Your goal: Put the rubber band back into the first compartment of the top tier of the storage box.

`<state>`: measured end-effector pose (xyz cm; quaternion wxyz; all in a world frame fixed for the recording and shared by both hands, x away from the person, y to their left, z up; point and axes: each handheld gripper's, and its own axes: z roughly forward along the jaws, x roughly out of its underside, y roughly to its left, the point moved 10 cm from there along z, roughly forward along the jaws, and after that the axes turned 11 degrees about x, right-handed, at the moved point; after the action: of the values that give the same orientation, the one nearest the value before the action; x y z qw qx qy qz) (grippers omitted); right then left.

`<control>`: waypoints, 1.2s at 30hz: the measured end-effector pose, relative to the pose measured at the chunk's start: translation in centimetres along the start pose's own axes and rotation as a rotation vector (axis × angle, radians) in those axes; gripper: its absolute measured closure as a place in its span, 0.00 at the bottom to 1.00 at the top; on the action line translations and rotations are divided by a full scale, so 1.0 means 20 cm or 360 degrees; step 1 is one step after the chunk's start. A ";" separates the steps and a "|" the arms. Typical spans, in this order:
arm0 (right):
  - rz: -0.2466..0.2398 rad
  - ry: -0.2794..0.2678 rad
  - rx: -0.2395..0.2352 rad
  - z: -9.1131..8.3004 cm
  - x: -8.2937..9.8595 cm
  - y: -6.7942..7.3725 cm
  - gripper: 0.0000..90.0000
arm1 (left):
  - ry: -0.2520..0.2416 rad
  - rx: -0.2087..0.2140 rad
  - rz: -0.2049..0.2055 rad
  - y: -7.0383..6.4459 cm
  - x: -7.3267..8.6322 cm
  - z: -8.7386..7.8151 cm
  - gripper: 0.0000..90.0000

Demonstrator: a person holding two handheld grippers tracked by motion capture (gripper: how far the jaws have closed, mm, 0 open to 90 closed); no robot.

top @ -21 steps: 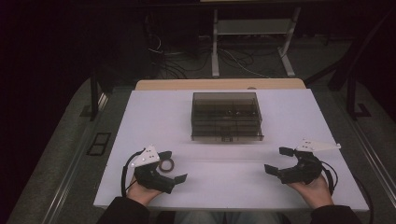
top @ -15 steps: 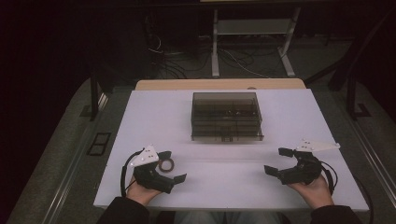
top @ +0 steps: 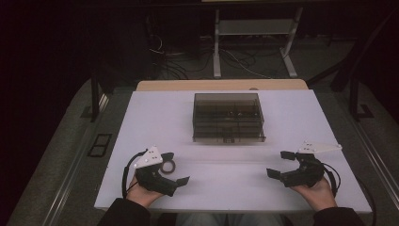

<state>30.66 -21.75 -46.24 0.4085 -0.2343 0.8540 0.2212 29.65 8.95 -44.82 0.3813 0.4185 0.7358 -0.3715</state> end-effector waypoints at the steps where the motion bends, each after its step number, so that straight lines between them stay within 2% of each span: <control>1: -0.0001 -0.0003 -0.0003 0.00 0.00 0.00 0.01 | 0.0003 -0.0003 -0.0002 0.00 0.00 -0.01 0.00; 7: -0.0008 0.0016 0.0001 0.01 0.01 0.01 0.01 | 0.0051 -0.0017 0.0015 0.01 -0.02 -0.04 0.00; 13: -0.0008 0.0022 0.0007 0.01 0.01 0.00 0.01 | 0.0056 -0.0032 0.0000 0.04 -0.04 -0.10 0.00; 20: -0.0003 0.0027 0.0018 0.01 0.02 0.00 0.01 | 0.0107 -0.0044 -0.0003 0.08 -0.05 -0.14 0.00; 25: -0.0002 0.0033 0.0019 0.01 0.02 0.00 0.01 | 0.0123 -0.0048 -0.0020 0.11 -0.06 -0.16 0.00; 36: -0.0007 0.0042 0.0024 0.01 0.03 -0.01 0.01 | 0.0234 -0.0055 -0.0032 0.18 -0.03 -0.17 0.00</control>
<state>30.49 -21.87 -46.81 0.3993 -0.2360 0.8605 0.2108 32.33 12.98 -43.59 0.3295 0.4308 0.7723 -0.3308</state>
